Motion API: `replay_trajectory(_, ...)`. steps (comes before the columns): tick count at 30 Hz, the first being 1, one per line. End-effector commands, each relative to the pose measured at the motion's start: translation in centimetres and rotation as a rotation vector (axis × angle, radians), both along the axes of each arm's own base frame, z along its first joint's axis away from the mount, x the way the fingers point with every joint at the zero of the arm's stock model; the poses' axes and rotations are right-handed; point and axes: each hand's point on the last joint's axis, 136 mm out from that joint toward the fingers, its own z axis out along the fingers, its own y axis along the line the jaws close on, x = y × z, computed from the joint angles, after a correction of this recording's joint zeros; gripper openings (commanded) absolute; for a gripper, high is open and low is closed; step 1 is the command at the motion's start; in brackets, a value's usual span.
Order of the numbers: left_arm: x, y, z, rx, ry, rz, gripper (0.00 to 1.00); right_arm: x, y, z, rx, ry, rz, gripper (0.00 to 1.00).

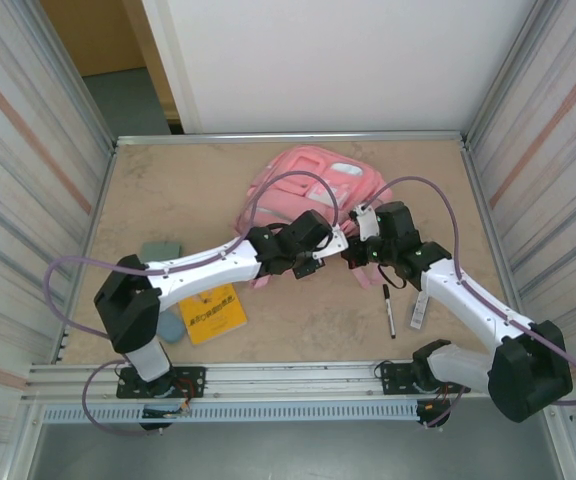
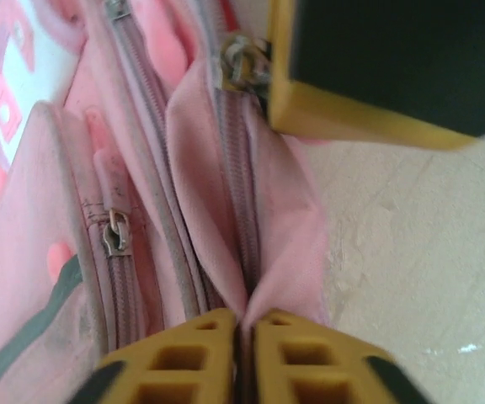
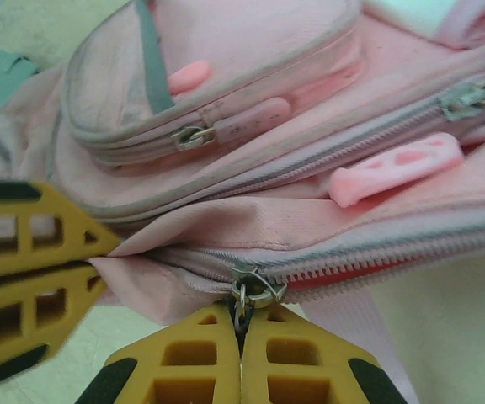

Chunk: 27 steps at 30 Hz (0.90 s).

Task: Pack the student bag

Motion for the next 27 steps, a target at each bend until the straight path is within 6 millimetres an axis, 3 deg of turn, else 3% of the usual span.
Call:
replay_trajectory(1,2.5,-3.3,4.9,-0.251,-0.083,0.042,0.53,-2.2,1.0,1.1,0.108,0.067,0.057,0.0)
replay_trajectory(4,1.5,-2.2,5.2,-0.301,-0.05,0.064,0.85,-1.7,-0.4,-0.6,0.091,0.124,-0.004,0.0)
replay_trajectory(7,1.0,0.8,5.0,-0.333,0.046,0.169,0.94,-1.7,-0.8,-2.0,0.062,0.181,-0.027,0.0)
replay_trajectory(11,0.9,5.6,2.5,-0.431,0.249,0.443,0.92,-2.7,1.1,-3.4,0.054,0.281,0.038,0.0)
replay_trajectory(15,-0.6,8.5,-2.0,-0.489,0.457,0.677,0.83,-3.7,3.1,-5.1,0.022,0.385,0.089,0.0)
replay_trajectory(19,-0.6,12.6,-6.1,-0.466,0.512,0.953,0.83,-3.5,2.5,-7.7,-0.037,0.453,0.06,0.0)
replay_trajectory(21,-0.6,13.2,-6.8,-0.502,0.565,1.017,0.97,-3.5,2.3,-8.3,-0.045,0.471,0.044,0.0)
replay_trajectory(23,-0.2,13.8,-7.3,-0.507,0.551,1.066,0.99,-3.5,2.6,-8.3,-0.028,0.478,0.048,0.0)
replay_trajectory(25,0.5,14.1,-7.8,-0.511,0.537,1.101,0.9,-3.3,2.8,-8.0,-0.02,0.481,0.053,0.0)
replay_trajectory(27,1.4,13.1,-8.2,-0.541,0.551,1.073,0.78,-3.2,2.8,-7.9,-0.021,0.493,0.048,0.0)
